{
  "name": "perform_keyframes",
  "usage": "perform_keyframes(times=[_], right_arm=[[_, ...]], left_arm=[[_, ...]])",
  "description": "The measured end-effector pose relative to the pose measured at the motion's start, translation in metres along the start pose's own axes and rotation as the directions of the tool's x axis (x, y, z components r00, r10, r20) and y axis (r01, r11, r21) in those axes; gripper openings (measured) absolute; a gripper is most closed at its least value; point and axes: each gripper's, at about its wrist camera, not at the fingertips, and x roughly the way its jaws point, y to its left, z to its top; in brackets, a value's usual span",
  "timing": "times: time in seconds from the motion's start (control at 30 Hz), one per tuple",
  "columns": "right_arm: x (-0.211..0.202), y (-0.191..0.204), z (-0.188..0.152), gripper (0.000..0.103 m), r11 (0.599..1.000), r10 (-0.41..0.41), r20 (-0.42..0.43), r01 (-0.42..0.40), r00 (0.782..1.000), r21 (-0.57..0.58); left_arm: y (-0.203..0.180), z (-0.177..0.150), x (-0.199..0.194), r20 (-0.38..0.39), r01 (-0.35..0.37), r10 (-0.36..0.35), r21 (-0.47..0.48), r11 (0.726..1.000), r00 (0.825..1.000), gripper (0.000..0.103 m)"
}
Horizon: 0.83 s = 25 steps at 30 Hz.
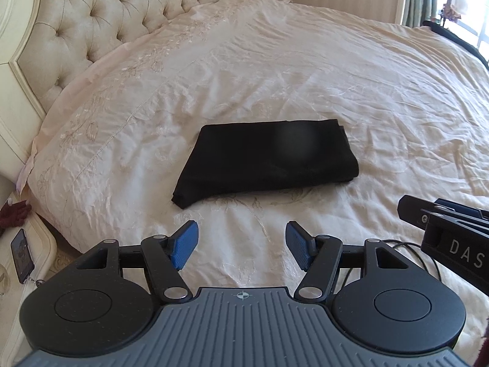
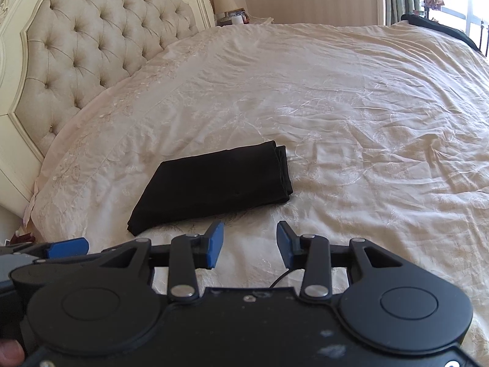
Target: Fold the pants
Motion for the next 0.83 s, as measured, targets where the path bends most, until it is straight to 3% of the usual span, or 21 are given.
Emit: perform_keyframes(times=[0.83], right_arm=[[0.022,0.016,0.007,0.041,1.000,0.021,-0.032,-0.022,0.999,-0.017]], left_arm=[[0.005,0.005,0.009,-0.008,-0.007,0.007,0.015,1.000,1.000,0.062]])
